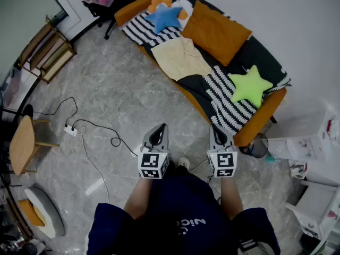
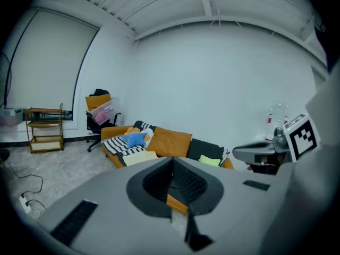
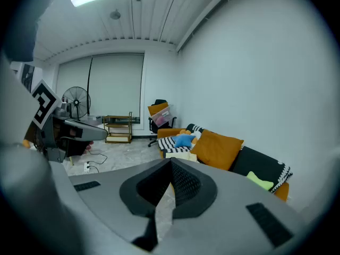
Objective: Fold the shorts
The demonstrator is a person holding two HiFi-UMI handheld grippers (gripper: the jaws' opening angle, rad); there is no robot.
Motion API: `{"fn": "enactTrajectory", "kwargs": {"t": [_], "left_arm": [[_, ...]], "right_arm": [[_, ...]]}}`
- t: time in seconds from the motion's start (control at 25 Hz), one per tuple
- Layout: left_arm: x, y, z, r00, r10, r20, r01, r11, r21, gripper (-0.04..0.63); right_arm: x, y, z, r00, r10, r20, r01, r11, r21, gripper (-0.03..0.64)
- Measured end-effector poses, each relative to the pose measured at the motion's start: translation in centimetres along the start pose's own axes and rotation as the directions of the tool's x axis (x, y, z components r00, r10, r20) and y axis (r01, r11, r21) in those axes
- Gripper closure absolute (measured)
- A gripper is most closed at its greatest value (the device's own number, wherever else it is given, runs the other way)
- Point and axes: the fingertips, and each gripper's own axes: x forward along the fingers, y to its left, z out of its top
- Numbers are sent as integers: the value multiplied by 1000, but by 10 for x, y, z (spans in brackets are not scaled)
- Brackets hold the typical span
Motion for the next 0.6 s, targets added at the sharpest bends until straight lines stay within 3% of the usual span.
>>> {"fn": "enactTrajectory", "kwargs": {"t": [0.44,0.6], "left_arm": [[6,7,4,1000,-19,-12,20,1000,20,592],[12,5,1,998,-68,-16,68,998,6,572]], "right_arm": [[6,3,6,1000,-9,-4,9,1000,8,609],[10,2,2,1000,-10,-4,10,999,33,606]]}}
